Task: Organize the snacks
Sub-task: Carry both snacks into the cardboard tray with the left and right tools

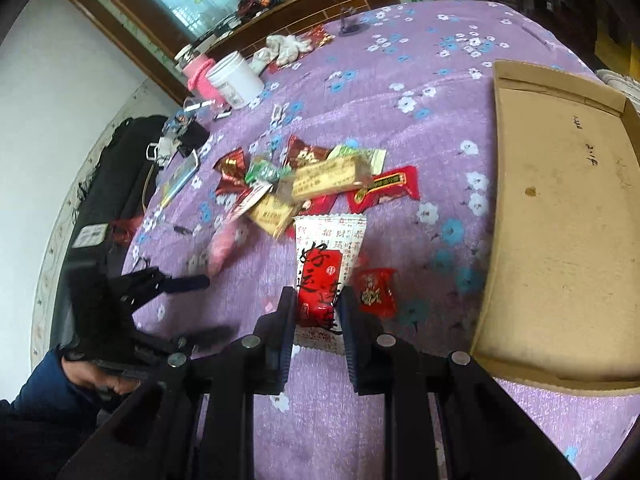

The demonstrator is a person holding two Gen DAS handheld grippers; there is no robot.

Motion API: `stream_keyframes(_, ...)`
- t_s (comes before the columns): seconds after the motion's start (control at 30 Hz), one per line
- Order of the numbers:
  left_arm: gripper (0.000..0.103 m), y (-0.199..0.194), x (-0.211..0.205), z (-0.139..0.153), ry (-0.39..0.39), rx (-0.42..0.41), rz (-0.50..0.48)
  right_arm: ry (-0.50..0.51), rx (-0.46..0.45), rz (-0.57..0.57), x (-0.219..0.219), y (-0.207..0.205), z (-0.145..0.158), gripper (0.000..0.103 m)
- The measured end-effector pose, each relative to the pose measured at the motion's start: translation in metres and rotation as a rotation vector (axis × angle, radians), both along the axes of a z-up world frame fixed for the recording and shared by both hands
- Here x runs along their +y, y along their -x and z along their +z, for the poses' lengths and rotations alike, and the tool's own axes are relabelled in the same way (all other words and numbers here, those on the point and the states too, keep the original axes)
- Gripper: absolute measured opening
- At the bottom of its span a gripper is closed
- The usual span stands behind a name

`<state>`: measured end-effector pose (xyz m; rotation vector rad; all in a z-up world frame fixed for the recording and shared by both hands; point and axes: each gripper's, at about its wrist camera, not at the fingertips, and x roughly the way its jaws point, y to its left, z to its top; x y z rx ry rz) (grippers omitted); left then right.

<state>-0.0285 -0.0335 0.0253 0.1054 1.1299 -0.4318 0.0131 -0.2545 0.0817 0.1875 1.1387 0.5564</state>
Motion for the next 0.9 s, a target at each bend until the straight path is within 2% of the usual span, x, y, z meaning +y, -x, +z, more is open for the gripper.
stream_keyframes(0.07, 0.081, -0.003, 0.003, 0.008, -0.001, -0.040, 0.022, 0.003, 0.011, 0.011, 0.002, 0.002, -0.004, 0.021)
stream_keyframes(0.17, 0.081, -0.020, 0.009, 0.017, -0.063, -0.082, 0.068, 0.003, 0.022, 0.014, 0.002, 0.003, -0.007, 0.021)
stream_keyframes(0.3, 0.081, -0.043, 0.002, 0.000, -0.153, -0.078, 0.021, -0.003, 0.022, 0.021, 0.000, 0.004, -0.007, 0.021)
stream_keyframes(0.37, 0.081, -0.051, 0.006, -0.010, -0.134, -0.043, 0.011, -0.006, 0.017, 0.019, -0.003, 0.004, -0.006, 0.021)
stream_keyframes(0.4, 0.071, -0.054, 0.005, -0.015, -0.128, -0.022, 0.011, -0.008, 0.015, 0.015, -0.005, 0.004, -0.006, 0.021)
stream_keyframes(0.53, 0.051, -0.047, 0.001, -0.015, -0.131, -0.047, 0.050, -0.030, 0.016, -0.018, -0.016, 0.003, -0.004, 0.021)
stream_keyframes(0.7, 0.042, -0.027, 0.002, -0.012, -0.065, -0.041, 0.136, -0.058, 0.032, -0.059, -0.029, 0.004, -0.006, 0.021)
stream_keyframes(0.8, 0.041, -0.012, 0.006, -0.003, 0.041, -0.024, 0.168, -0.069, 0.042, -0.070, -0.032, 0.004, -0.008, 0.021)
stream_keyframes(0.9, 0.041, -0.001, -0.002, 0.014, 0.065, -0.053, 0.166, -0.079, 0.054, -0.074, -0.033, 0.003, -0.010, 0.021)
